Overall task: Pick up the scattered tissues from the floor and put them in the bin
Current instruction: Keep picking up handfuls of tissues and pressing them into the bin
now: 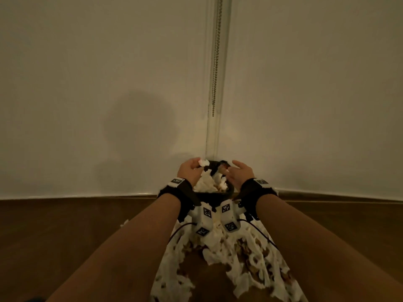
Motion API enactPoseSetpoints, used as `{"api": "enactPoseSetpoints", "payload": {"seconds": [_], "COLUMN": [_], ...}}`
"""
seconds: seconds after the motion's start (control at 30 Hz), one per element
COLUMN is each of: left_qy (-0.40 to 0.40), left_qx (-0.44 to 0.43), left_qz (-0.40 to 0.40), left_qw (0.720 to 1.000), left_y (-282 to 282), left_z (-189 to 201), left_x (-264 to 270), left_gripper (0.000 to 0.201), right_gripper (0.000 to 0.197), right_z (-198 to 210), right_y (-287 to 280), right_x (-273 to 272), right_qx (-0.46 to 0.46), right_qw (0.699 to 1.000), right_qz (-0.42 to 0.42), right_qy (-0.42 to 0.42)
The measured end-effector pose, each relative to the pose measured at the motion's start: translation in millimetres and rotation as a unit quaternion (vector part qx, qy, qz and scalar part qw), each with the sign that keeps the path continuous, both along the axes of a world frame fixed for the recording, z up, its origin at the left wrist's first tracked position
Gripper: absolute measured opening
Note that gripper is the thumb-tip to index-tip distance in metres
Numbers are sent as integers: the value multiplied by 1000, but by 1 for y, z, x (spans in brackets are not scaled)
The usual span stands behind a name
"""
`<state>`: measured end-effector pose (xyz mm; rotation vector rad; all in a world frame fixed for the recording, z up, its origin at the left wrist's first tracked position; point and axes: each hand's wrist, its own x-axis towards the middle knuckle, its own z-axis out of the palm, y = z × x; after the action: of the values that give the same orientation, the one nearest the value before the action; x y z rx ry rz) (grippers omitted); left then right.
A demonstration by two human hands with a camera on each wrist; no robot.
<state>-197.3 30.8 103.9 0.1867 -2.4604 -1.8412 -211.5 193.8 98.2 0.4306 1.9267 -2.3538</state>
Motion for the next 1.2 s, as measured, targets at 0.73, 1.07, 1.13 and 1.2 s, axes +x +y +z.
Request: {"api": "enactPoseSetpoints", "payload": {"seconds": [0.73,1.07,1.13,1.2], "left_qy": [-170,-214,-222,-214], "left_qx": [61,-292,-271,-261], "left_qz": [128,29,49,77], "left_qw": [975,932,935,938], "left_y": [-59,-78,-71,-66], "left_z": [-154,-245,-253,-257], "left_x": [122,232,241,243], "left_gripper": [25,13,16,23], "right_gripper": [26,28,29,29], "right_z": [-158,-224,-230,-236], "right_y": [-30,-76,-78,-80], "right_x": [103,167,170,173], "right_qx": [100,293,321,337], "right_qw": [976,915,903,896], "right_qz": [38,166,178,180], "right_qy": [-192,-222,-222,-225]}}
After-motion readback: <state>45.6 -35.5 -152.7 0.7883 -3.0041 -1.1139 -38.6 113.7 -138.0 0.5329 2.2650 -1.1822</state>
